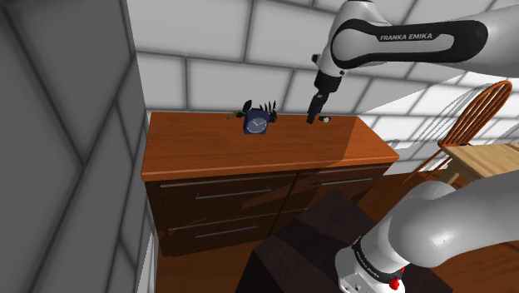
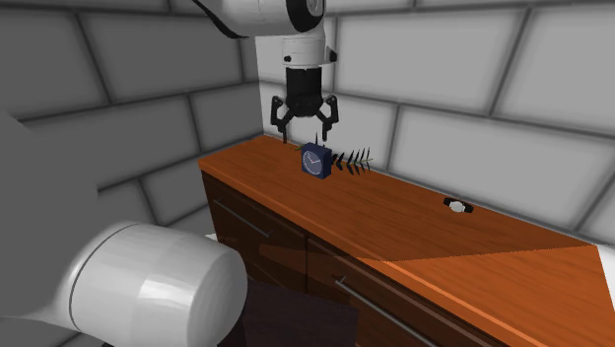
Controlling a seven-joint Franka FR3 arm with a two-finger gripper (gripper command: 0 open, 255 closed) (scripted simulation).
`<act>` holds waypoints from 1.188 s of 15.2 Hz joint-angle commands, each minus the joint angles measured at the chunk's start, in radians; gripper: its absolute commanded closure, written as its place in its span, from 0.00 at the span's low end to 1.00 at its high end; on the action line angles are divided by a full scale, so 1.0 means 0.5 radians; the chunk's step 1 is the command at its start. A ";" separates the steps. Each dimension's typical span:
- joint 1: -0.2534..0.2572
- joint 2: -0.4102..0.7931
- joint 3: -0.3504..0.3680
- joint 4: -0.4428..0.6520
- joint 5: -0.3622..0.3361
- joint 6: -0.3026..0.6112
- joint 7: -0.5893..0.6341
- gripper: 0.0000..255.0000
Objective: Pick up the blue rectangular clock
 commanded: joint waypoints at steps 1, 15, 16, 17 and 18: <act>0.027 0.134 -0.034 0.048 0.005 0.105 -0.126 0.00; 0.119 1.188 -0.080 0.792 0.249 0.500 -0.985 0.00; 0.116 1.261 -0.069 0.861 0.267 0.509 -1.039 0.00; 0.113 1.334 -0.056 0.932 0.284 0.516 -1.091 0.00; 0.110 1.406 -0.042 1.005 0.300 0.521 -1.141 0.00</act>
